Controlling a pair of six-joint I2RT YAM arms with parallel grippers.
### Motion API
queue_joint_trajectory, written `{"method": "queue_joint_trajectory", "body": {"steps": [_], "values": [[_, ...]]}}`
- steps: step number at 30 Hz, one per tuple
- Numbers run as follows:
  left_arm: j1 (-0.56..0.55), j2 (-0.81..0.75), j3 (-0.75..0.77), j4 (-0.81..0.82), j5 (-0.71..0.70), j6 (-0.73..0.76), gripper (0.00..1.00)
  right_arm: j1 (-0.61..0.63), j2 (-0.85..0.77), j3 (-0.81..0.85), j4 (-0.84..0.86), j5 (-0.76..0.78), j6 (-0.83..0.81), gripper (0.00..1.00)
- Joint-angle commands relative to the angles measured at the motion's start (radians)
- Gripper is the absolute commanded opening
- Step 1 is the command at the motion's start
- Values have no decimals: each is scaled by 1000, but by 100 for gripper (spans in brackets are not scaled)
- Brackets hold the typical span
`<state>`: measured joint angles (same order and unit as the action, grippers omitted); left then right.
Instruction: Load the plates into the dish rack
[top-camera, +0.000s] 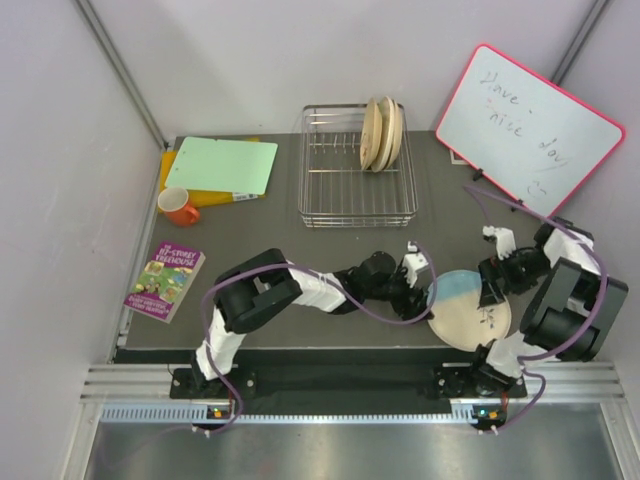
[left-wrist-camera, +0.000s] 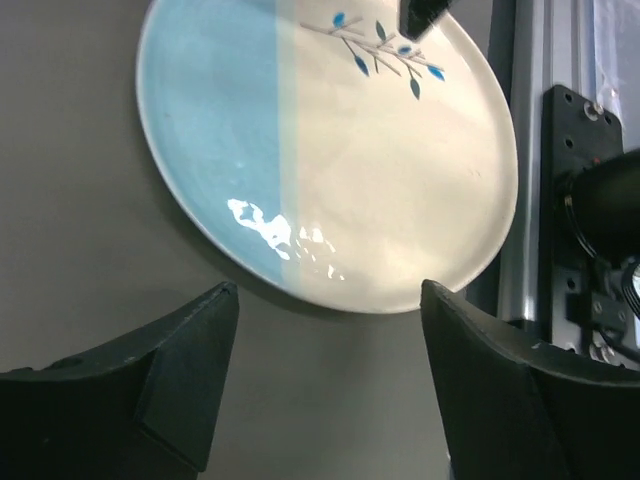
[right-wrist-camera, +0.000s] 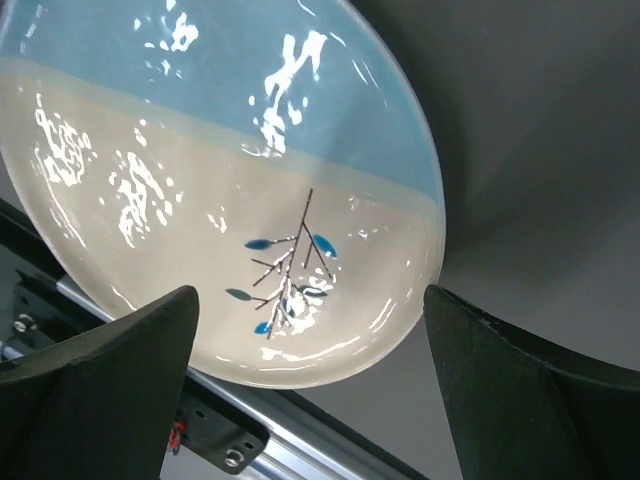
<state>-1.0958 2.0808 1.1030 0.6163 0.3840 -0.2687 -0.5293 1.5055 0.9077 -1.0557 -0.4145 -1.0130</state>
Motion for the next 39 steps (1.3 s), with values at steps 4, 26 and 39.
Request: {"method": "queue_joint_trajectory", "body": {"steps": [4,26,39], "values": [[-52,-126,-158,33,-49,-40,71,98,-18,57,26,-89,142,94],[-148,56,-8,-7,-215,-116,51,-31,203,31,16,-33,-44,96],[-125,102,57,-21,-255,-124,52,-78,475,204,-309,-273,-217,85]]}}
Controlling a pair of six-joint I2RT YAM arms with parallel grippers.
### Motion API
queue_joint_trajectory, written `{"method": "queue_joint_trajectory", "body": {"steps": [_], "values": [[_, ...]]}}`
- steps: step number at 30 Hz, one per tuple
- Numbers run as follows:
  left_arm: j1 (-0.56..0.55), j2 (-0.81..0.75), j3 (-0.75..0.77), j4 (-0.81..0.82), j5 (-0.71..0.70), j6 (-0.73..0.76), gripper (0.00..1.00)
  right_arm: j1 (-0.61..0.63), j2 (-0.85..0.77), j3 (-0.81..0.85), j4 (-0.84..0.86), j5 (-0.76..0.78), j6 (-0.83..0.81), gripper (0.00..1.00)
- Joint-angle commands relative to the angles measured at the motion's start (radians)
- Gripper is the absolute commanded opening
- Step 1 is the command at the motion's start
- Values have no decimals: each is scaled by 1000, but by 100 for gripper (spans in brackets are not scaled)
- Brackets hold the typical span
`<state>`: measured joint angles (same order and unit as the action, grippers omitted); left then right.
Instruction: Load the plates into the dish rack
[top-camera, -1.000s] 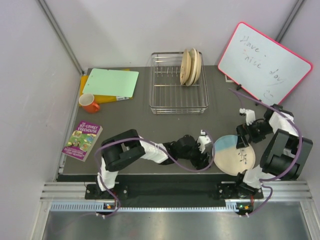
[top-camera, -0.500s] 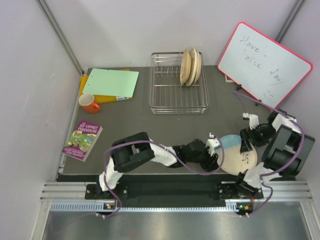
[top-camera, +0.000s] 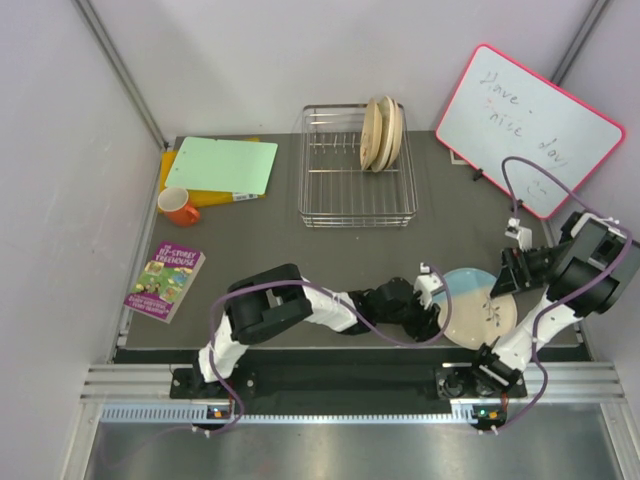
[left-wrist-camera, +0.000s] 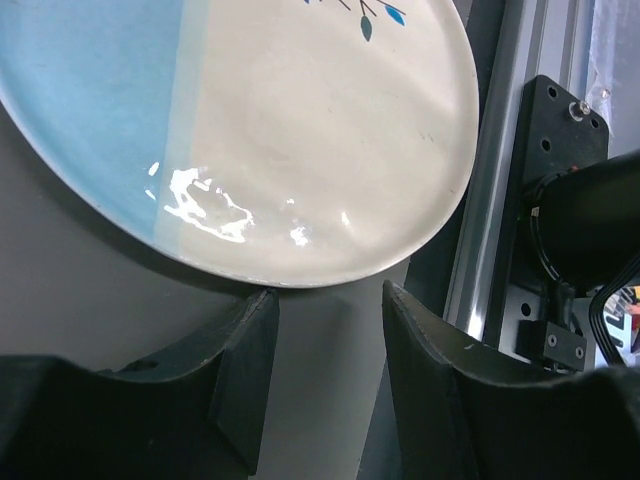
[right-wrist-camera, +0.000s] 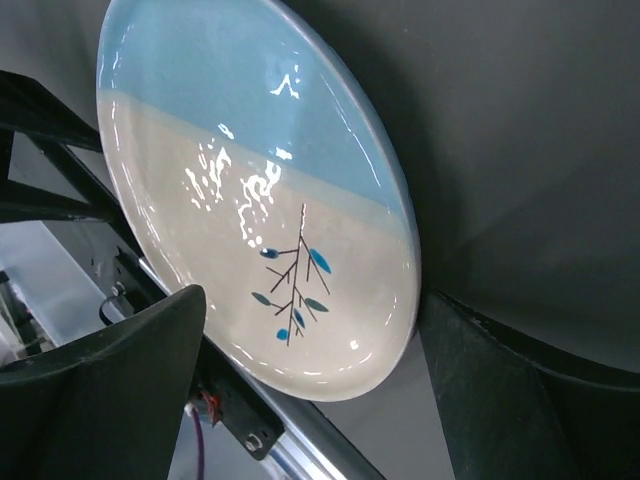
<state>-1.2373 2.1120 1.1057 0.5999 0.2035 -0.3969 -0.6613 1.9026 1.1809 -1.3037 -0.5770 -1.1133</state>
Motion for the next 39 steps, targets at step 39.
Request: {"method": "queue_joint_trajectory", "body": {"steps": [39], "values": [[105,-30,-108,42,183,-4,82,104,171,-10,-89,-149,-128,72]]}}
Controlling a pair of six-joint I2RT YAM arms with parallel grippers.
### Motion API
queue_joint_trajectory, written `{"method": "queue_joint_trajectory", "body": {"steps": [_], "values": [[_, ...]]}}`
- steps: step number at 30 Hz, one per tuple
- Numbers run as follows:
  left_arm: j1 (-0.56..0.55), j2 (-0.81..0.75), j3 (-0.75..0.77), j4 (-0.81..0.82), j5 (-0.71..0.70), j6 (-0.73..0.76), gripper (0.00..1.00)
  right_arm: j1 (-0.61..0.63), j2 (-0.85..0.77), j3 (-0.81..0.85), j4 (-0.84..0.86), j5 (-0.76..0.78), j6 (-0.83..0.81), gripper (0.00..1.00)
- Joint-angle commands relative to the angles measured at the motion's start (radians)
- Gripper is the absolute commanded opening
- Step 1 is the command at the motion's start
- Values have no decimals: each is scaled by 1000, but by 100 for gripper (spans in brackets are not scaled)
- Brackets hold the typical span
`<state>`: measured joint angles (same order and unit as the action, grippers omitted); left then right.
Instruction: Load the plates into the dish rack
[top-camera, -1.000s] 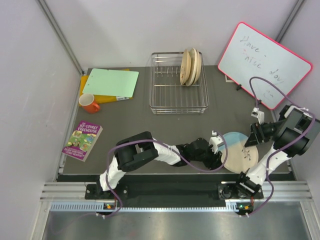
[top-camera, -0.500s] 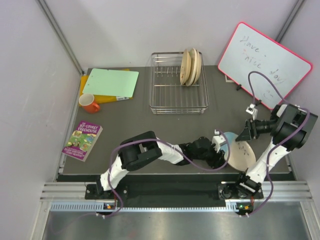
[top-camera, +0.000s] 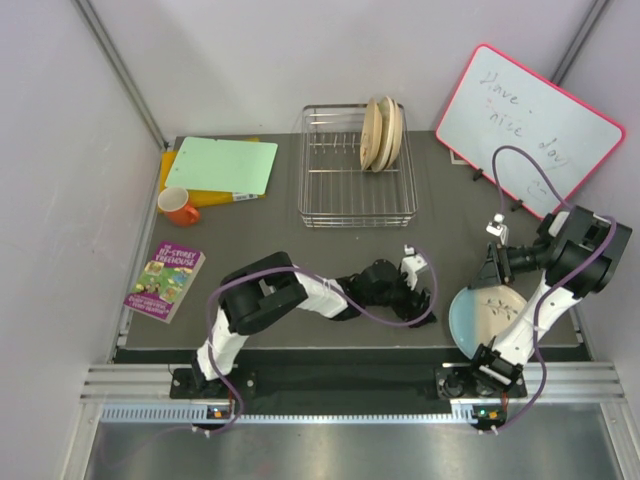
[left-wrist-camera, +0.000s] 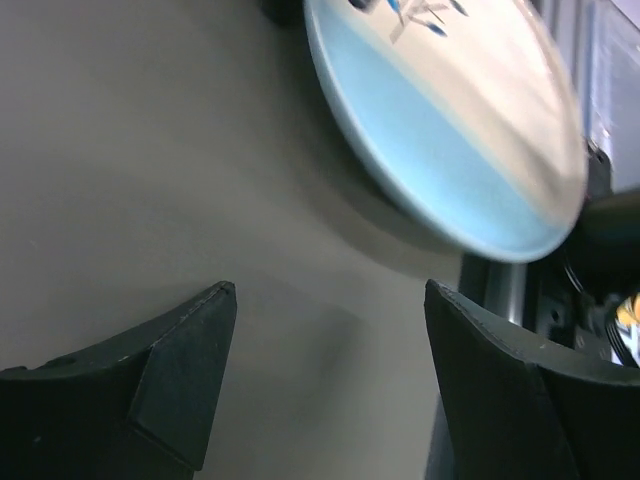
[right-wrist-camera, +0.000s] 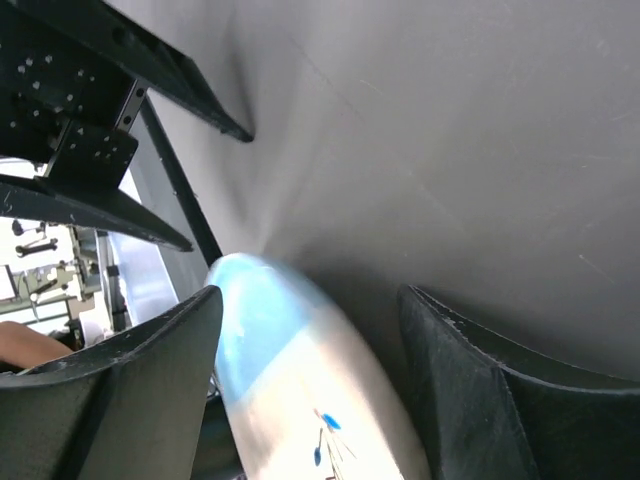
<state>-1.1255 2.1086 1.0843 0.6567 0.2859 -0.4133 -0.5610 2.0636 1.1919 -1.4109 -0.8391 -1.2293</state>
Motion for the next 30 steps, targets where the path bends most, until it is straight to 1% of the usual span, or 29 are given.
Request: {"method": "queue_joint_trajectory", "body": {"steps": [1,2,4,5,6,7,8,9,10,12,13,14,15,16,17,22,26,27,30], "values": [[-7,-33,-95,3,129,22,83,3,10,-20,20,120,-12,71],[-7,-38,-101,18,207,28,83,3,10,-18,17,135,-12,71],[1,-22,-66,53,296,27,84,0,10,-11,12,149,-15,71],[9,-12,-48,72,333,-19,84,-4,7,-8,10,153,-15,70],[26,22,-26,92,416,-57,84,-8,0,-5,10,164,-13,71],[33,46,26,154,464,-130,84,-10,-5,-2,10,169,-13,71],[42,72,55,176,508,-175,83,-11,-3,1,12,173,-13,70],[61,124,84,193,583,-220,82,-14,-5,9,10,173,-12,70],[70,148,126,252,605,-298,82,-17,-2,14,10,173,-10,70],[99,221,153,323,628,-390,81,-19,3,21,6,166,-9,70],[110,249,179,374,651,-504,81,-19,3,20,4,164,-7,70],[119,310,196,482,656,-566,80,-19,1,17,9,163,-7,70],[137,341,216,530,657,-626,78,-20,-5,12,9,163,-7,70],[144,370,251,573,648,-724,77,-20,-8,8,12,164,-7,70],[147,407,271,593,651,-742,77,-22,-11,-4,15,166,-7,70],[121,427,344,519,656,-701,79,-28,-25,-26,20,160,-7,70],[95,419,390,378,670,-621,79,-28,-23,-12,13,140,-4,70],[90,421,416,310,670,-607,79,-28,-20,-8,12,137,-1,70],[79,450,471,250,667,-582,78,-28,-13,8,6,121,1,70]]}}
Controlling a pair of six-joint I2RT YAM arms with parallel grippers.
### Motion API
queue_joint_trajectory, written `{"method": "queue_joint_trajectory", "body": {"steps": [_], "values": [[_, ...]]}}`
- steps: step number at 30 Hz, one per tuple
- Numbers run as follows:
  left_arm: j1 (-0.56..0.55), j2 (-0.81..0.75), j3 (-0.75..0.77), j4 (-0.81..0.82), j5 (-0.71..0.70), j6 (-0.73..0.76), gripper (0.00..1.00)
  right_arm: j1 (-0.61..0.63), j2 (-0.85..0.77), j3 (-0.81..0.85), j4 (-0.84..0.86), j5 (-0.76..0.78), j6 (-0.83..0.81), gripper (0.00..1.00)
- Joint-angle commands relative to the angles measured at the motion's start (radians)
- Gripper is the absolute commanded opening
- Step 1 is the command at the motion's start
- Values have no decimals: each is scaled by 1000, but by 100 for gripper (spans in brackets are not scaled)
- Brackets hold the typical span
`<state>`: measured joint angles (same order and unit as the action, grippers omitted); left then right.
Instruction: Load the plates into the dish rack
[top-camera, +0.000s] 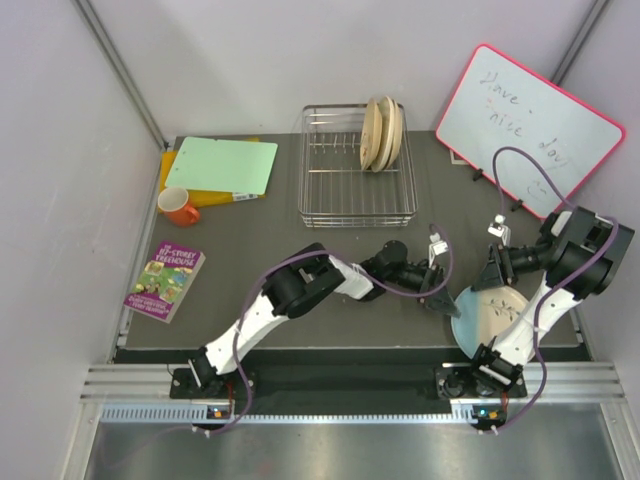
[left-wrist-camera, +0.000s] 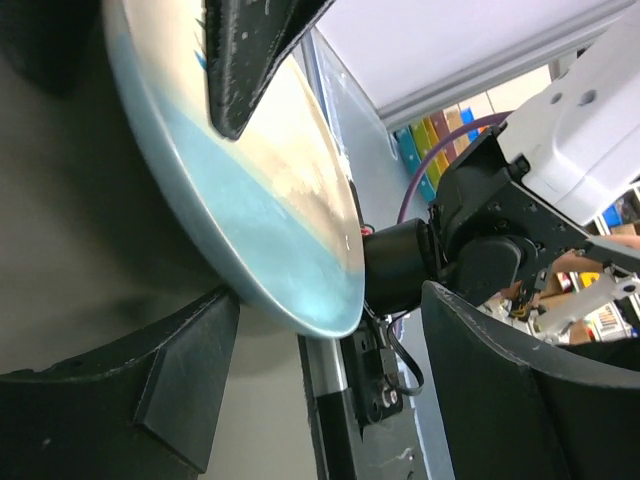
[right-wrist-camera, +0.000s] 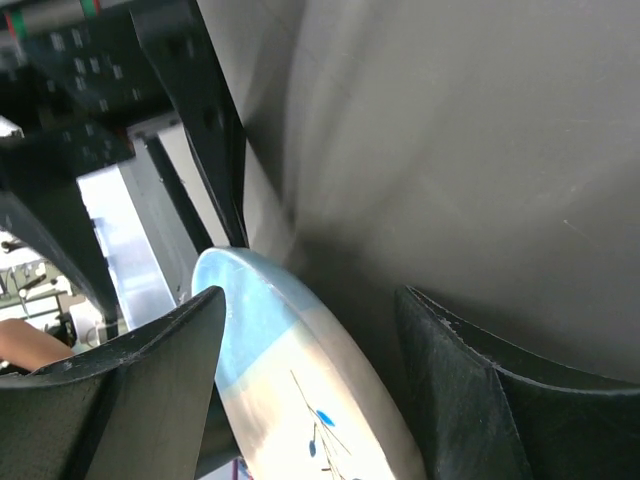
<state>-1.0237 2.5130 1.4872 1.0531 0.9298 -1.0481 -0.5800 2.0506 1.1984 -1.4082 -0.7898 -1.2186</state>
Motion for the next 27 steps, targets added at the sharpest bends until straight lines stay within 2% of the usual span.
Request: {"method": "queue_joint_trajectory", "body": {"steps": [1,7,9,11,14,15,16,21,24,27], "values": [[-26,56,77,-166,17,53,78,-9,0,1,2,67,-9,70],[-44,95,174,-391,-34,128,75,-11,-17,-29,17,54,-12,70],[-49,105,208,-433,-42,135,68,-11,-21,-36,18,43,-10,70],[-53,121,238,-523,-57,161,56,-11,-20,-42,23,34,-2,70],[-55,124,249,-574,-83,181,34,-11,-20,-36,29,27,2,70],[-53,122,246,-590,-91,189,11,-11,-20,-33,31,26,5,70],[-52,113,239,-594,-95,194,2,-11,-21,-25,29,21,8,70],[-24,17,87,-473,-63,201,0,-12,-58,76,-44,-43,2,72],[25,-106,-10,-476,-63,272,0,-11,-125,209,-57,-107,97,77],[82,-224,-51,-557,-51,347,0,0,-182,328,-55,-144,146,81]]}}
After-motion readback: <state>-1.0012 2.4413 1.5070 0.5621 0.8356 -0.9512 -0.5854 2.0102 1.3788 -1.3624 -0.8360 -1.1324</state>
